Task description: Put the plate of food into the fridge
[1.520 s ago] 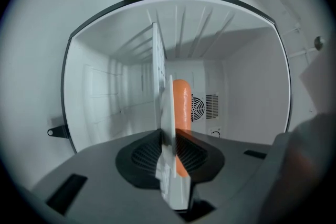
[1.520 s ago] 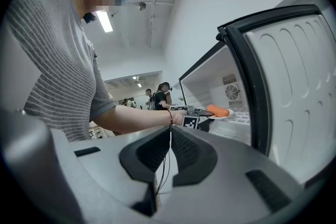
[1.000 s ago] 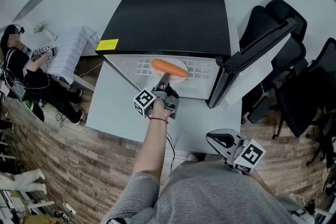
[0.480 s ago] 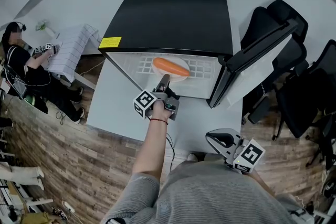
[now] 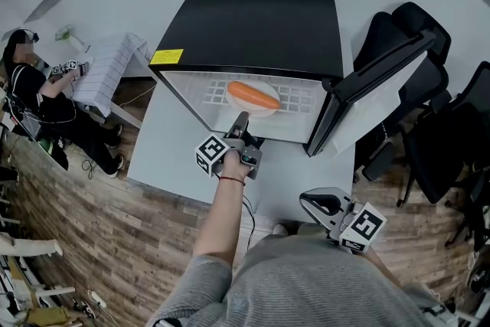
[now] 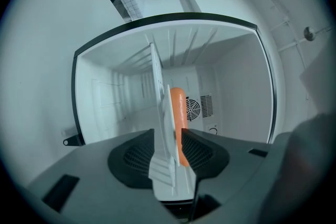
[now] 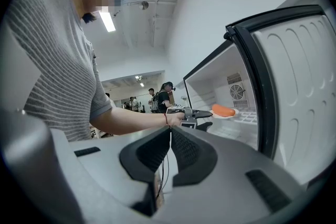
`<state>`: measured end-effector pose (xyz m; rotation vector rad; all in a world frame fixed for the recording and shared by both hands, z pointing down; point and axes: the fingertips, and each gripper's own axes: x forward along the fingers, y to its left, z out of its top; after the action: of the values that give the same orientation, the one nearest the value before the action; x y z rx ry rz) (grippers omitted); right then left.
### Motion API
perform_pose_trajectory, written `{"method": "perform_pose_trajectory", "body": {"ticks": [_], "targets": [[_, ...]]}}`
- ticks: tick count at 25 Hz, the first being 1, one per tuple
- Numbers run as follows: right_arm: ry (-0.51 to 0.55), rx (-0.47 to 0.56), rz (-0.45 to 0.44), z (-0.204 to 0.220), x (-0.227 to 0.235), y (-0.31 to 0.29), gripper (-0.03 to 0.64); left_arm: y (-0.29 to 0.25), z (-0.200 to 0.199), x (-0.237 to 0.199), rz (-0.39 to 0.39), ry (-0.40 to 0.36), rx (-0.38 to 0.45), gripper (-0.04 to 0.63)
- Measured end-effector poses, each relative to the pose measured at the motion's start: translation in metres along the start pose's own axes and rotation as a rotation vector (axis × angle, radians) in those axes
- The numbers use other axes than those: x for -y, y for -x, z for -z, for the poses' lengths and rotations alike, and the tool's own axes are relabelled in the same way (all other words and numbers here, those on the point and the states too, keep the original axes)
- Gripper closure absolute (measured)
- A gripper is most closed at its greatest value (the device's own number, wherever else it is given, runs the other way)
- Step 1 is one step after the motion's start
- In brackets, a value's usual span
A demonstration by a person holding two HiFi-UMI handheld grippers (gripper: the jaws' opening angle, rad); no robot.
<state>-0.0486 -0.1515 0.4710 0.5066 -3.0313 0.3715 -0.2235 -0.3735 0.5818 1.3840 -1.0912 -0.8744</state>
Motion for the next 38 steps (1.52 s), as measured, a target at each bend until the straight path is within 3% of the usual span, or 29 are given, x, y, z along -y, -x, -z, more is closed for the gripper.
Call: {"method": "perform_pose_trajectory", "body": {"ticks": [12, 14, 26, 38], "targets": [[0.005, -0.004, -0.012, 0.002, -0.011, -0.002, 0.603, 0.018, -0.003, 0.002, -0.012, -0.019, 0.008, 0.454], [0.006, -0.004, -0.015, 0.002, -0.013, -0.002, 0.603, 0.021, -0.004, 0.002, -0.021, -0.027, 0.01, 0.583], [0.009, 0.003, -0.02, 0.001, -0.016, 0.001, 0.603, 0.024, 0.001, 0.008, -0.017, -0.039, -0.004, 0.584], [0.009, 0.007, -0.021, 0.004, -0.021, 0.004, 0.603, 0.043, 0.02, 0.002, -0.059, -0.18, -0.072, 0.584]]}}
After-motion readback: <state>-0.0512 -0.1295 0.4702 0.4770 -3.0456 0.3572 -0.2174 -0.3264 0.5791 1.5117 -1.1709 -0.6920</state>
